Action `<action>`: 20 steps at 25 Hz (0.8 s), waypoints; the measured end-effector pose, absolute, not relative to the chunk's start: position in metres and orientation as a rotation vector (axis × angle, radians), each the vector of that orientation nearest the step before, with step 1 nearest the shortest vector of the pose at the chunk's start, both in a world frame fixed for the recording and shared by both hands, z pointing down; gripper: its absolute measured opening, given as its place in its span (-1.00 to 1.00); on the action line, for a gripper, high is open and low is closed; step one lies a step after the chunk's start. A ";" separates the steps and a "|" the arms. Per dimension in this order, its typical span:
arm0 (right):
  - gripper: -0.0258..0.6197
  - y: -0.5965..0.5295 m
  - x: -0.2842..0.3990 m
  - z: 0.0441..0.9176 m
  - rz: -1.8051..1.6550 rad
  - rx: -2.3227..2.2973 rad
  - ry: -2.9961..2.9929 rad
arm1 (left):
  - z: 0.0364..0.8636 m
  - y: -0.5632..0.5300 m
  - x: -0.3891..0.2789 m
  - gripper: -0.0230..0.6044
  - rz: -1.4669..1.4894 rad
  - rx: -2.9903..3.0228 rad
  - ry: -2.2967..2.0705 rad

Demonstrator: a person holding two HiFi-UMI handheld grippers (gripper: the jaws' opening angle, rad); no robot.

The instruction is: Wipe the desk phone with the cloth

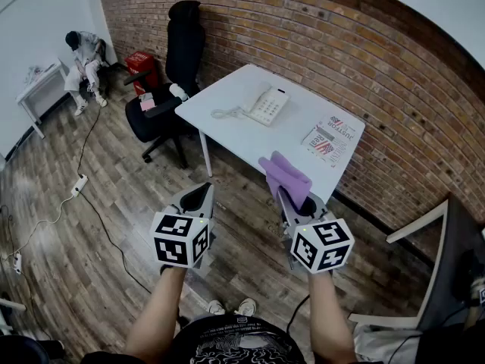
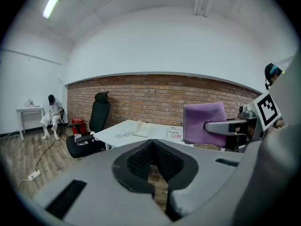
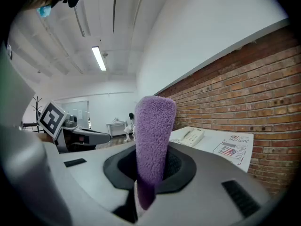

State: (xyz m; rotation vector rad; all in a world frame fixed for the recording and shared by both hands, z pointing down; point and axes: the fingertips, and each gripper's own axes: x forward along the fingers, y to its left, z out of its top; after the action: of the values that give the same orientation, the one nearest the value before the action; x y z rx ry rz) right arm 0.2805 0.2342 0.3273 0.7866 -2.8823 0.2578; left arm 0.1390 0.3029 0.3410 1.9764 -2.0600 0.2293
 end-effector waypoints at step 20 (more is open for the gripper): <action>-0.79 0.190 0.254 0.341 0.260 0.694 -2.892 | 0.357 0.256 0.124 -0.92 0.229 1.943 -2.068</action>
State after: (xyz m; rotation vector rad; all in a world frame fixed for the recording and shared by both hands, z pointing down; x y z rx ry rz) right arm 0.2535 0.1898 0.3409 0.6939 -2.8920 0.2599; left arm 0.1240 0.2565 0.3568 1.9429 -2.0682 0.2287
